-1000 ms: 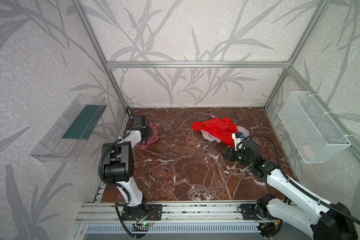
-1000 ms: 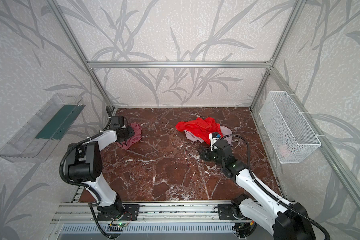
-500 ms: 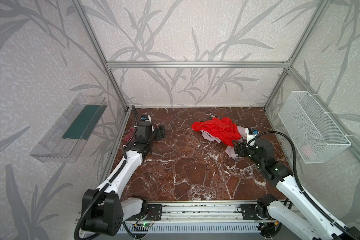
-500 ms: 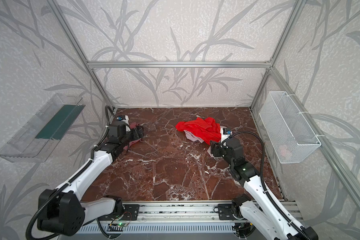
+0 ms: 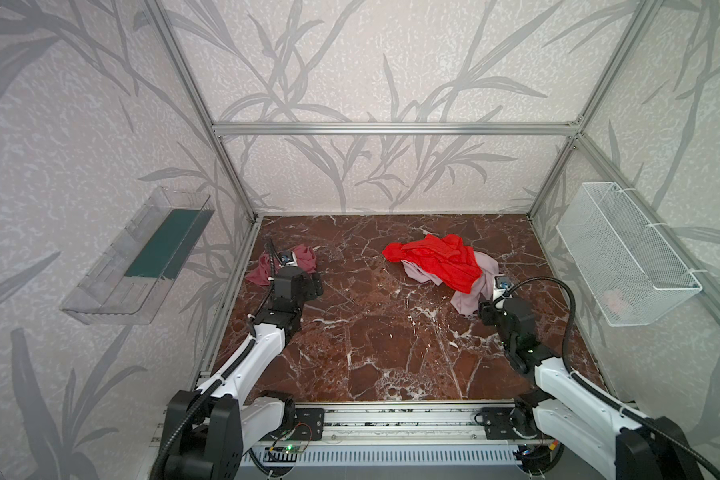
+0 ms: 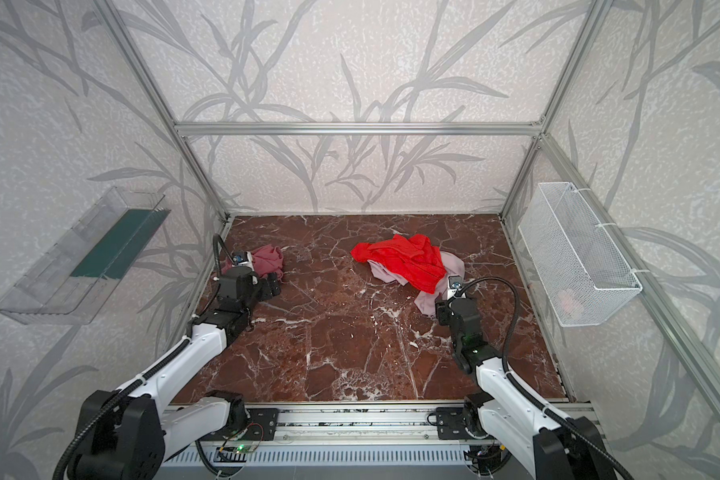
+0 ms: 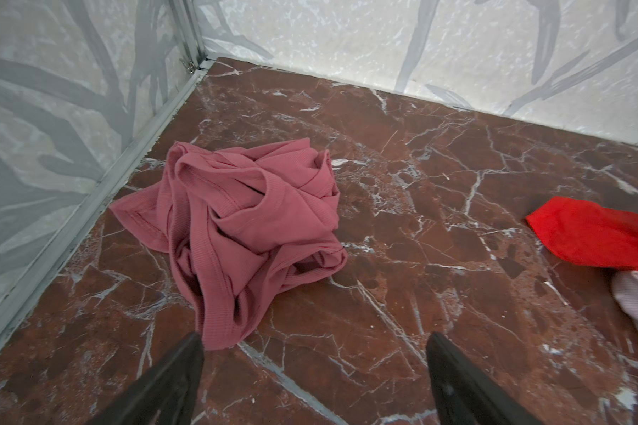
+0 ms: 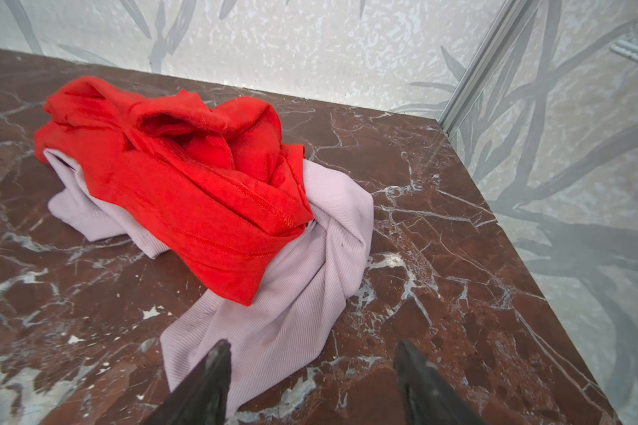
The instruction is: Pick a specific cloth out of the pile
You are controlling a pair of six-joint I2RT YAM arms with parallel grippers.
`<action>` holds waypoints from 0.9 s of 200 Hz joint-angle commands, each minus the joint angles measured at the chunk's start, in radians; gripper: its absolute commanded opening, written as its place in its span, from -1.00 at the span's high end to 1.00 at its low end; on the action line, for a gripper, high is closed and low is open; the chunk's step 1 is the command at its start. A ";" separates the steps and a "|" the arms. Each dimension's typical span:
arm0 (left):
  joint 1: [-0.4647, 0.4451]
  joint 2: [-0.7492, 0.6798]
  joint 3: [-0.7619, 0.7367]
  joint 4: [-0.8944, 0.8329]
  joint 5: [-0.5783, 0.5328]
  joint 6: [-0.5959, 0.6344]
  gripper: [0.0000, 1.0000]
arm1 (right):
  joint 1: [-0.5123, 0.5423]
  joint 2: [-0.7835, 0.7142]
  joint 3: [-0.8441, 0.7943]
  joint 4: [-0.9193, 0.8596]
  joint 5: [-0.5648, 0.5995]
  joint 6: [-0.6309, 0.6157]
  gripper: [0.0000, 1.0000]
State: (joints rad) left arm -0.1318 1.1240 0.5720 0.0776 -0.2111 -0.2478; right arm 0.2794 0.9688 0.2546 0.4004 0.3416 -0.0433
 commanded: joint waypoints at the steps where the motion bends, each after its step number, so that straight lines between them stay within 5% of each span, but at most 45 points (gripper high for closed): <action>1: 0.013 0.005 -0.034 0.134 -0.118 0.085 -0.86 | -0.003 0.058 0.016 0.204 0.045 -0.069 -0.40; 51: 0.101 0.050 -0.156 0.406 -0.105 0.147 -0.88 | -0.003 0.281 -0.027 0.525 0.064 -0.126 -0.41; 115: 0.147 0.328 -0.234 0.846 0.028 0.208 -0.90 | -0.011 0.640 -0.037 0.970 0.074 -0.139 -0.51; 156: 0.162 0.450 -0.221 0.933 0.049 0.196 -0.90 | -0.045 0.660 -0.013 0.899 -0.011 -0.102 -0.54; 168: 0.166 0.429 -0.204 0.864 0.053 0.186 -0.91 | -0.037 0.684 0.001 0.906 0.008 -0.120 -0.75; 180: 0.167 0.436 -0.208 0.879 0.052 0.184 -0.92 | -0.045 0.651 0.030 0.802 0.002 -0.097 -0.76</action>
State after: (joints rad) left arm 0.0284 1.5612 0.3473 0.8963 -0.1802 -0.0715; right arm 0.2401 1.6325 0.2398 1.2465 0.3561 -0.1608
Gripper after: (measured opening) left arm 0.955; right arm 0.871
